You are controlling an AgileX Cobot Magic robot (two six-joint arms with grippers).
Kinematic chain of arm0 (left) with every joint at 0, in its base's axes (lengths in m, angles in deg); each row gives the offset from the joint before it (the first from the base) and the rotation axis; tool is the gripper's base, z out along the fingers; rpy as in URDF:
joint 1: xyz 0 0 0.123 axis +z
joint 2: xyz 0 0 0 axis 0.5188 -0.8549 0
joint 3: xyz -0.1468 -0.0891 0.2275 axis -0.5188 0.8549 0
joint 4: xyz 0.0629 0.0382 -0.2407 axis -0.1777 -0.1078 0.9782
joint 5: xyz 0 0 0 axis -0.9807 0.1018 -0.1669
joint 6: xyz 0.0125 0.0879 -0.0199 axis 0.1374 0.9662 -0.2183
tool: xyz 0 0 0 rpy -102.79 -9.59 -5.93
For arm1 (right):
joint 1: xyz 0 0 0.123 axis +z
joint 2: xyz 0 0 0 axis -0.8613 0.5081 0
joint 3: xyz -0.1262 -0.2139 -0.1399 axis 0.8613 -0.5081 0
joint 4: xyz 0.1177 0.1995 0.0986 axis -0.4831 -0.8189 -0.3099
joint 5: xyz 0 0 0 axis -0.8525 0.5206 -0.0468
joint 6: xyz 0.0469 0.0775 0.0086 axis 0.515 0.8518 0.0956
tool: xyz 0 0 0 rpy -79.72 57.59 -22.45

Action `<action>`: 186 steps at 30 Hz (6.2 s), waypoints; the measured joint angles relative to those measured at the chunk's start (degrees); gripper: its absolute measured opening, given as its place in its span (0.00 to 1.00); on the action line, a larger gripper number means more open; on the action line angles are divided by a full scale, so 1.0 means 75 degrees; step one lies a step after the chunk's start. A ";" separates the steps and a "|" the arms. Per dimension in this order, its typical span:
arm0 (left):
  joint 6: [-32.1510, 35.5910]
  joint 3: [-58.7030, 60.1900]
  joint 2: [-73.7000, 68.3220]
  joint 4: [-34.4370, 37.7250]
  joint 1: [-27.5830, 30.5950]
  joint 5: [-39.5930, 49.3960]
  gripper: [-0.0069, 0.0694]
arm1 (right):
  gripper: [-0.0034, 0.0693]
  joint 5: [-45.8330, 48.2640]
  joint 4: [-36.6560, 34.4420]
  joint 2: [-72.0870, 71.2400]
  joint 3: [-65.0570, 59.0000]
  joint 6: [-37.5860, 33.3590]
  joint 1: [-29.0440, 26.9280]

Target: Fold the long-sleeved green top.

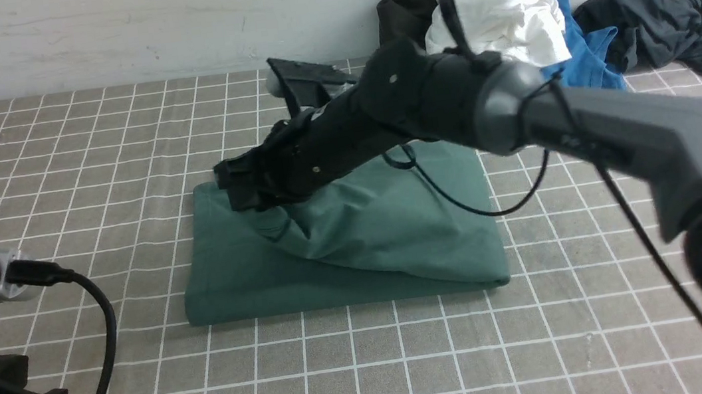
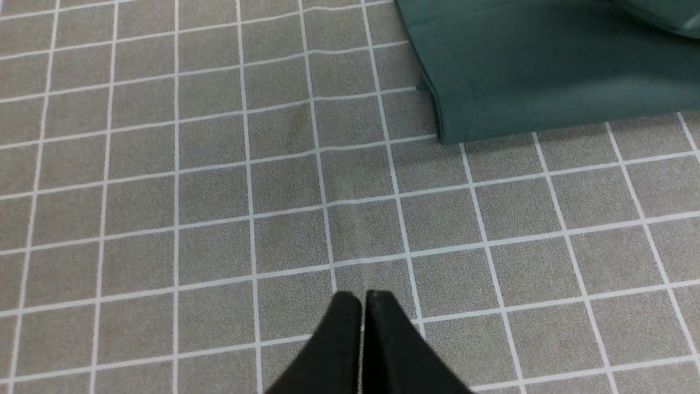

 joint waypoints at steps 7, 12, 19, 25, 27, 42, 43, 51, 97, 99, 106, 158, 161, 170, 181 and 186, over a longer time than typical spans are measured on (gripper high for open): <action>0.0021 0.0000 0.0011 0.0000 0.0000 0.0008 0.08 | 0.34 0.0706 0.0029 0.0939 0.1663 0.0000 -0.0025; 0.0112 0.0000 0.0558 0.0002 0.0000 0.0146 0.08 | 0.47 0.1518 0.0544 0.0897 0.2579 0.0009 -0.0151; 0.0926 0.0480 0.2720 0.0002 0.0000 -0.0255 0.08 | 0.33 0.3110 0.3002 0.1067 0.2864 0.0723 0.0125; 0.0978 0.1747 0.4636 0.0002 0.0000 -0.1650 0.08 | 0.09 0.2618 0.4149 0.1791 0.2864 0.1187 0.0774; 0.0985 0.2076 0.5057 -0.0023 0.0000 -0.1952 0.08 | 0.05 0.2310 0.4183 0.1779 0.2881 0.1181 0.0943; 0.1025 0.2596 0.6031 -0.0775 0.0000 -0.2898 0.08 | 0.03 0.4146 0.5988 -0.0004 0.3634 0.1126 0.1220; 0.1025 0.2596 0.6031 -0.0781 0.0000 -0.2898 0.08 | 0.03 0.4154 0.6175 -0.0451 0.3426 0.1163 0.1184; 0.1025 0.2596 0.6031 -0.0818 0.0000 -0.2898 0.08 | 0.03 0.4164 0.8020 -0.4261 0.0323 0.1594 0.1025; 0.1025 0.2596 0.6031 -0.0779 0.0000 -0.2235 0.08 | 0.03 -0.3831 0.9065 -1.6579 -1.5514 0.3907 -0.0519; 0.1025 0.2596 0.6031 -0.0779 0.0000 -0.2235 0.08 | 0.03 -0.3287 0.8907 -1.7520 -1.5514 0.3925 -0.1200; 0.1025 0.2603 0.6039 -0.0779 0.0000 -0.2227 0.08 | 0.03 -0.2731 0.7480 -1.7865 -1.5507 0.3946 -0.3448; 0.1025 0.2603 0.6039 -0.0779 0.0000 -0.2227 0.08 | 0.03 -0.2695 0.5950 -1.7865 -1.5498 0.3000 -0.5190; 0.1034 0.2670 0.6039 -0.0862 0.0000 -0.2212 0.08 | 0.03 -0.2687 0.5950 -1.7865 -1.5493 0.3000 -0.5190; 0.0291 0.3853 0.6045 -0.0083 0.0613 -0.2250 0.08 | 0.03 -0.2674 0.5923 -1.7865 -1.5493 0.3000 -0.5190; 0.2355 0.4532 0.6045 0.1216 0.0851 -0.2090 0.08 | 0.03 -0.2674 0.5916 -1.7865 -1.5493 0.3000 -0.5190; 0.2572 0.4532 0.6045 0.1434 0.0851 -0.2067 0.08 | 0.03 -0.2674 0.5916 -1.7865 -1.5493 0.3000 -0.5190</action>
